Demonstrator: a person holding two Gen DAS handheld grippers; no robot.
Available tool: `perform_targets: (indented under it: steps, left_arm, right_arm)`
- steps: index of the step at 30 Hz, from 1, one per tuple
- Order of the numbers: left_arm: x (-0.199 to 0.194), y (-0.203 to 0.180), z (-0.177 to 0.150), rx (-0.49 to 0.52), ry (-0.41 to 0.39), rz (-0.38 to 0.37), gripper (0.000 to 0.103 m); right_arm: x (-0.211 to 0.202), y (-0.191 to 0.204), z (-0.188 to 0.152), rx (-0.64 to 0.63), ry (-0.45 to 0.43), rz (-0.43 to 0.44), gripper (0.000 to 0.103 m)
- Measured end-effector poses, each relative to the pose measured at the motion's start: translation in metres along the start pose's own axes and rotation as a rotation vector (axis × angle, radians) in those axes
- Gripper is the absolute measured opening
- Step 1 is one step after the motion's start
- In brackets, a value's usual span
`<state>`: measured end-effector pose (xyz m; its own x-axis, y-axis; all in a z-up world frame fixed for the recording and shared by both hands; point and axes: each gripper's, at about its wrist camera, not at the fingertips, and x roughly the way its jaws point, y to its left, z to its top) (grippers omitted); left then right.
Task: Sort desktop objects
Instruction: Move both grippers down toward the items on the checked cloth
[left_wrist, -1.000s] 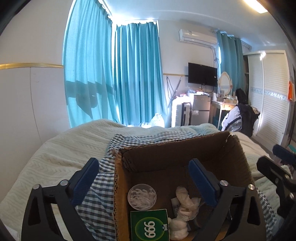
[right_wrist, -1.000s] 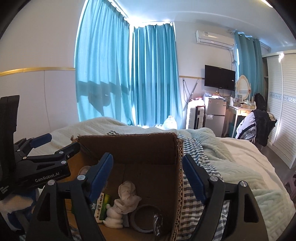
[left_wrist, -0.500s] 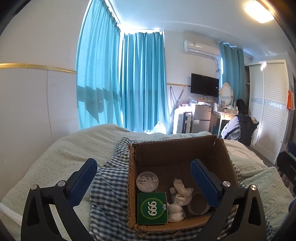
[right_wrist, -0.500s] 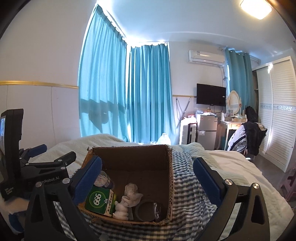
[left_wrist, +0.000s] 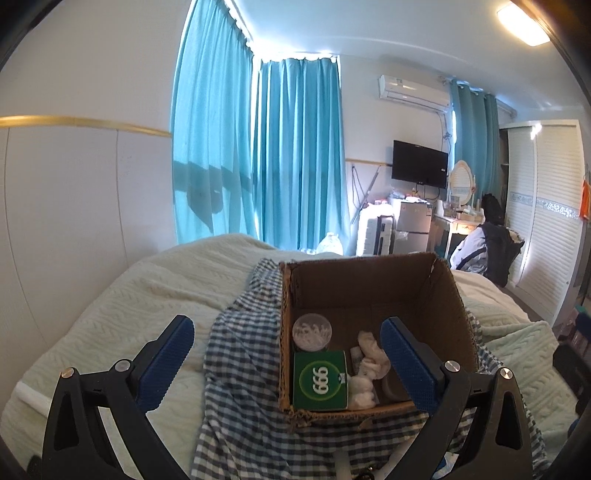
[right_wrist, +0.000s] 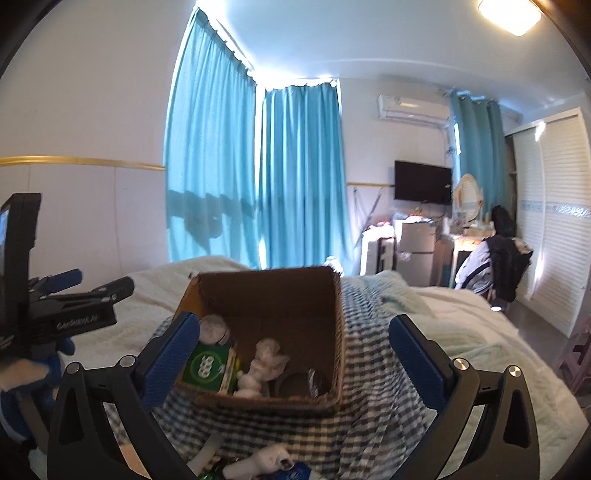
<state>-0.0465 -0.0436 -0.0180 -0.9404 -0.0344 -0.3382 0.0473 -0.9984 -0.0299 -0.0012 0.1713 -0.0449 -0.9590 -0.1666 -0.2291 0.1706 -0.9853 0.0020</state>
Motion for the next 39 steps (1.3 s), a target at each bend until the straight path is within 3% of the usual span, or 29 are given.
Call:
perform_targets:
  steps: [8, 19, 22, 26, 30, 34, 39]
  left_arm:
    - [-0.004, -0.006, -0.031, -0.002, 0.034, -0.014, 0.103]
    - [0.020, -0.038, -0.091, 0.067, 0.200, -0.073, 0.103]
    - [0.032, -0.043, -0.104, 0.080, 0.252, -0.077, 0.103]
    - [0.050, -0.043, -0.121, 0.077, 0.336, -0.081, 0.103]
    - [0.065, -0.044, -0.138, 0.077, 0.399, -0.092, 0.102]
    - [0.075, -0.048, -0.150, 0.087, 0.450, -0.117, 0.094]
    - [0.091, -0.052, -0.168, 0.090, 0.542, -0.142, 0.093]
  right_arm:
    - [0.009, 0.002, -0.029, -0.052, 0.093, 0.021, 0.103]
    - [0.028, -0.004, -0.064, -0.066, 0.243, 0.103, 0.102]
    - [0.043, -0.008, -0.078, -0.083, 0.307, 0.075, 0.101]
    - [0.063, -0.016, -0.099, -0.062, 0.407, 0.079, 0.088]
    - [0.087, -0.025, -0.122, -0.035, 0.537, 0.104, 0.053]
    - [0.103, -0.018, -0.140, -0.088, 0.623, 0.114, 0.049]
    - [0.116, -0.015, -0.163, -0.118, 0.745, 0.132, 0.049]
